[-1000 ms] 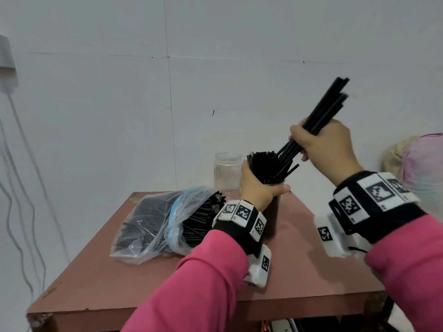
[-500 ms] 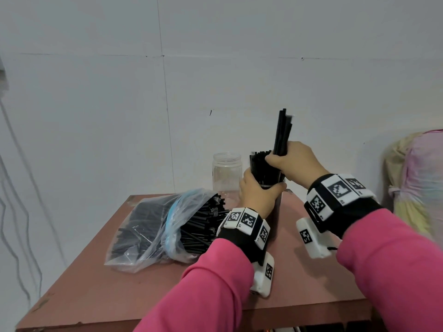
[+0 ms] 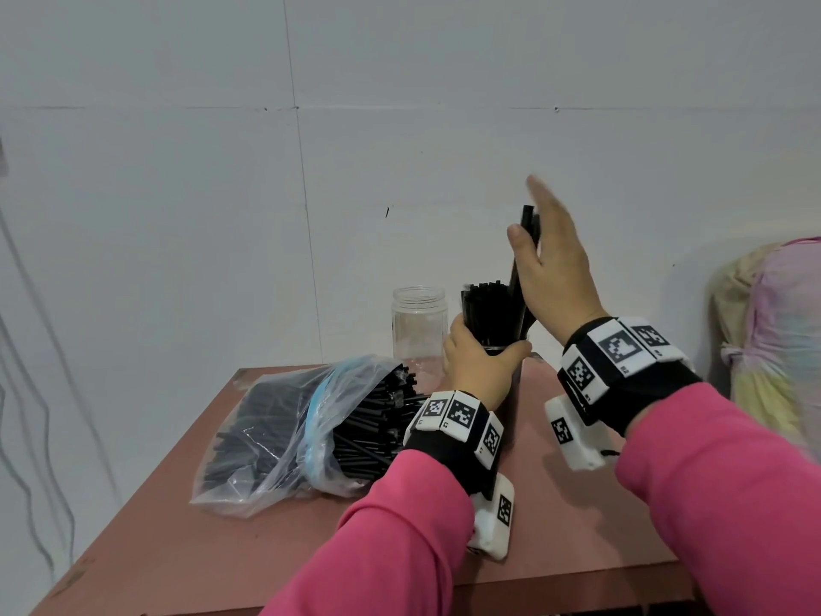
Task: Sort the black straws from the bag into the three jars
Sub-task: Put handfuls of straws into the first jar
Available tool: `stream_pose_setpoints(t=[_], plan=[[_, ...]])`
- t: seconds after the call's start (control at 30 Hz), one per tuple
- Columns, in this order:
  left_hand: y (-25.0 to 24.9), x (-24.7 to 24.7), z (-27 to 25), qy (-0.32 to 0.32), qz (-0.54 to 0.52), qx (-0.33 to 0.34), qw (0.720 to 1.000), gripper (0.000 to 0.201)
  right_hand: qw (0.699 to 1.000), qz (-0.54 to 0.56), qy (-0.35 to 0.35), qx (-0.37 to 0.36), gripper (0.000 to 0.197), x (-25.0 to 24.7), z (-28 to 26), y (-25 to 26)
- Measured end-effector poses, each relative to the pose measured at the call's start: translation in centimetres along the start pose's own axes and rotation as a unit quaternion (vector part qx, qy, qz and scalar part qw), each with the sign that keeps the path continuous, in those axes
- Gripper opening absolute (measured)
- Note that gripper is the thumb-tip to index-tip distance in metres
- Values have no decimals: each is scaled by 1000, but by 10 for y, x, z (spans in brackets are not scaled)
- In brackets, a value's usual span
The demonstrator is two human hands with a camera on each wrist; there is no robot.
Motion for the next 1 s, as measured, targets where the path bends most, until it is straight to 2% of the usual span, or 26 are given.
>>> stream_pose_setpoints(t=[0.1,0.17,0.23,0.33,0.37,0.4,0.5,0.53,0.57,0.67,0.73,0.8,0.87,0.93,0.97,1.0], plan=[[1,1,0,-12,-19,-8,1000,115,983,-69,165,38,36,26,-11,-13],[2,2,1,-16,-31,-13,999,119,966,-97,235,51,33,34,-22,-17],[3,2,1,-18,-31,-15,999,118,965,-107,235,41,36,28,-21,-14],[1,2,0,-13,-28,-10,999,120,979,-104,174,10,47,14,-15,-6],[1,2,0,-11,-28,-8,1000,121,979,-104,175,5,49,14,-15,-4],[0,2,-1,-12,-26,-9,1000,121,974,-108,200,-3,49,17,-17,-4],[0,2,0,-19,-19,-20,999,115,932,-136,336,-11,44,33,-32,-2],[0,2,0,-18,-19,-21,999,116,928,-131,349,-2,45,33,-32,-1],[0,2,0,-18,-20,-20,999,117,933,-124,338,2,47,30,-30,2],[1,1,-1,-15,-14,-25,999,119,960,-145,239,-19,49,24,-23,5],[2,1,1,-17,-7,-30,999,113,948,-186,255,-39,42,32,-26,0],[5,1,3,-25,0,-34,999,109,938,-151,312,-21,41,39,-29,-2],[4,1,2,-24,-11,-23,999,109,950,-111,291,8,48,32,-26,-2],[3,2,-2,-16,-17,-27,999,116,968,-122,219,34,52,21,-20,-4],[2,2,-4,-11,-12,-32,999,122,964,-142,221,36,51,20,-21,-4],[1,2,-6,-4,-3,-36,999,128,950,-178,256,32,48,23,-24,-4]])
Point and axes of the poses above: each hand's wrist, its own z-axis towards the middle knuckle, its own x-axis out of the palm, y = z × x, the point moved 6 cm from there along z, towards the middle knuckle, and after that the axes turned 15 degrees about -z, right-handed, at the moved point
